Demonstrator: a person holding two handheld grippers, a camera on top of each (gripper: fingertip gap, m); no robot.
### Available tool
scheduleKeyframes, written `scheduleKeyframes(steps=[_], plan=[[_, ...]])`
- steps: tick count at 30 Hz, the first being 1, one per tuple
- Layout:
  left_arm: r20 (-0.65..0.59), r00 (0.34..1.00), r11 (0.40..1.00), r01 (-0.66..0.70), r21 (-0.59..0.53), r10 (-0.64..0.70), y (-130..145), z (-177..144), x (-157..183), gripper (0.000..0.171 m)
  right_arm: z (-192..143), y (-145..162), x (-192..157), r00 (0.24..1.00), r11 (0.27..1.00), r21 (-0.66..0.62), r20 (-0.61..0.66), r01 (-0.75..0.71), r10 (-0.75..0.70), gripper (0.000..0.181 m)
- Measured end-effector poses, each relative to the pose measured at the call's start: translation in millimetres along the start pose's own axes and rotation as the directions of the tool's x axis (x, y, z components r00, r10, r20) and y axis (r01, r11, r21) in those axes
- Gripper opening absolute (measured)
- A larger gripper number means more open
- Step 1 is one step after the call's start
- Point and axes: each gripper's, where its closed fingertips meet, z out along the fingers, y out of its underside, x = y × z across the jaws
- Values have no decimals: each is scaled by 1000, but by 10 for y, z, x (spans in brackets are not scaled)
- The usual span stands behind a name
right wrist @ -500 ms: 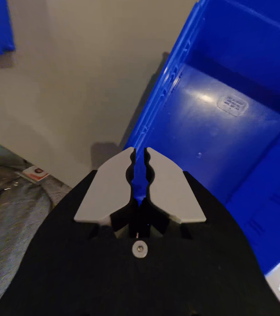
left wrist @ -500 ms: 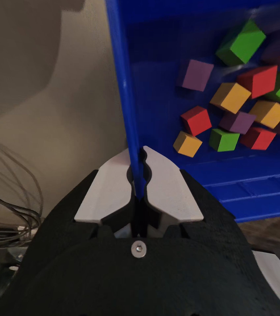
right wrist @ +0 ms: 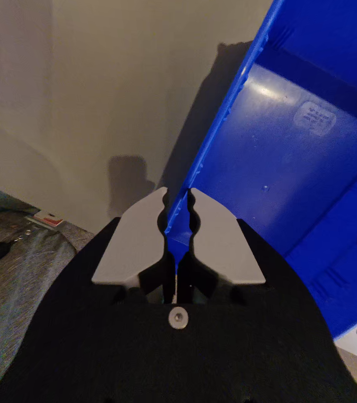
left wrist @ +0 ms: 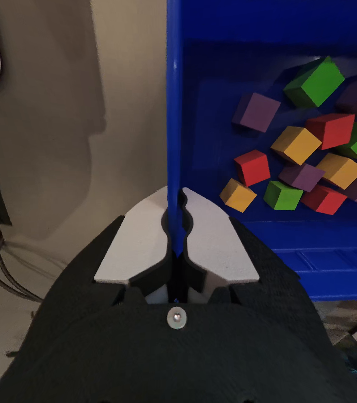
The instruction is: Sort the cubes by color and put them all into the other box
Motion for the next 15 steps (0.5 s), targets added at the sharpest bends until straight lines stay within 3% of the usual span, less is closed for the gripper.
scheduleKeyframes(steps=[4, 7, 11, 15], plan=[[43, 999, 999, 21, 38, -23, -104, -1, -99, 10, 48, -41, 19, 999, 999, -11, -9, -33, 33, 12], [42, 996, 988, 74, 136, -80, -204, -91, -144, 29, 68, -128, -9, 999, 999, 14, -19, -42, 42, 11], [46, 983, 944, 156, 290, -177, -264, -373, -183, 53, 105, -300, -63, 999, 998, 36, -16, -43, 43, 12], [74, 974, 893, 163, 419, -212, -204, -733, 20, 57, 168, -619, -104, 998, 996, 59, 15, -70, 69, 13]])
